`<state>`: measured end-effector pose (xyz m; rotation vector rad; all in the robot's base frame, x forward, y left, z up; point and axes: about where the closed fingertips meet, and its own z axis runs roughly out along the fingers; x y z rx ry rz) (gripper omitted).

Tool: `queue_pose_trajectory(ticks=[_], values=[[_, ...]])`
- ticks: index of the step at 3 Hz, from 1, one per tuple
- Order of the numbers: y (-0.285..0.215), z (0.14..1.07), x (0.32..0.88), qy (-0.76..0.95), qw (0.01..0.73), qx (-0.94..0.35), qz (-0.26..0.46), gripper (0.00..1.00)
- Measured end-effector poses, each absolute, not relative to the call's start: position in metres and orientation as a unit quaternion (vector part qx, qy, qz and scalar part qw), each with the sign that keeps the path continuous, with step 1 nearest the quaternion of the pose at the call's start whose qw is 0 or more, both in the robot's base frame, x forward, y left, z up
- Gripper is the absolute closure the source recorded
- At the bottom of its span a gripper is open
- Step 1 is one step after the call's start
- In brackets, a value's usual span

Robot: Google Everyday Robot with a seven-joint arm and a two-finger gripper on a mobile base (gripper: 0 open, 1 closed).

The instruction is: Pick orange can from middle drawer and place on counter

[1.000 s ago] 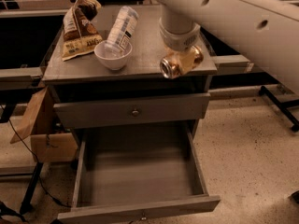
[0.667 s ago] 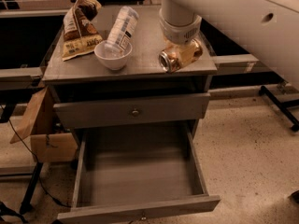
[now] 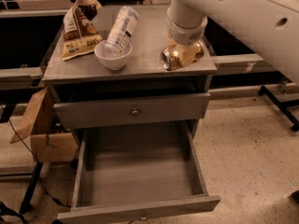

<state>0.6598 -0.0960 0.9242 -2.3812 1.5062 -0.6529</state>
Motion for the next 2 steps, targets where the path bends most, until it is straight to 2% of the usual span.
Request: queue_pose_trajectory(ticks=[2], values=[[-0.076, 0.912, 0.769, 0.592, 0.300, -0.720, -0.202, 1.00]])
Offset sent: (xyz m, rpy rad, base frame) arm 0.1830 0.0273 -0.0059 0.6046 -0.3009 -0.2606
